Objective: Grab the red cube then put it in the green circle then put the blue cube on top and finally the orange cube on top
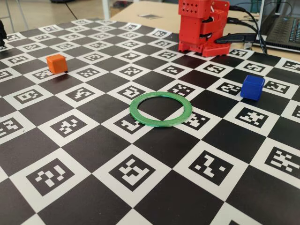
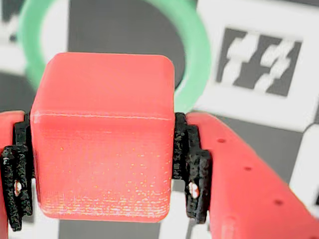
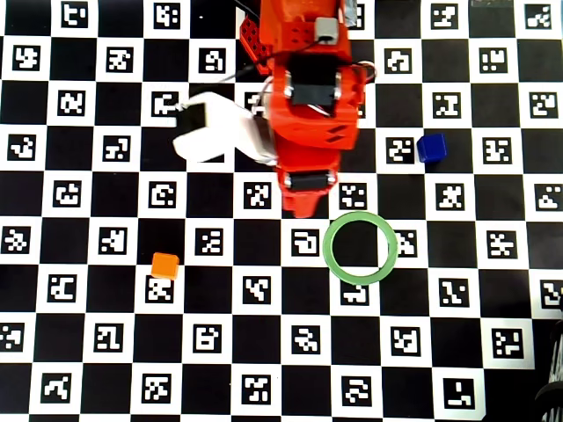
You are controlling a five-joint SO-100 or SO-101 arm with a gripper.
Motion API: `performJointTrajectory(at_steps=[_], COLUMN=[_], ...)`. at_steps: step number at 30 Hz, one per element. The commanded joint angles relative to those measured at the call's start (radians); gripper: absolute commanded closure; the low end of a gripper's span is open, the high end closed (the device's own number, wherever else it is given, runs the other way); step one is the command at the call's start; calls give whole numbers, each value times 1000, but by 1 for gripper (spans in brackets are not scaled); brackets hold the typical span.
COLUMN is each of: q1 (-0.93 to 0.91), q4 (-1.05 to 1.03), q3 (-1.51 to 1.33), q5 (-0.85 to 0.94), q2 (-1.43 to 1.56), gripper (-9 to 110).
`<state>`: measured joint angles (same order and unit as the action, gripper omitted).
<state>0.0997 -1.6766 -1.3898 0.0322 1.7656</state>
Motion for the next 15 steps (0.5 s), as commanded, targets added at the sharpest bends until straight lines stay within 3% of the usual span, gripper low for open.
performJointTrajectory(at_steps=[1, 15], q1=[87, 256], q4=[18, 153], q3=[140, 239], q5=[-72, -299], q2=[-74, -396], gripper=[98, 98])
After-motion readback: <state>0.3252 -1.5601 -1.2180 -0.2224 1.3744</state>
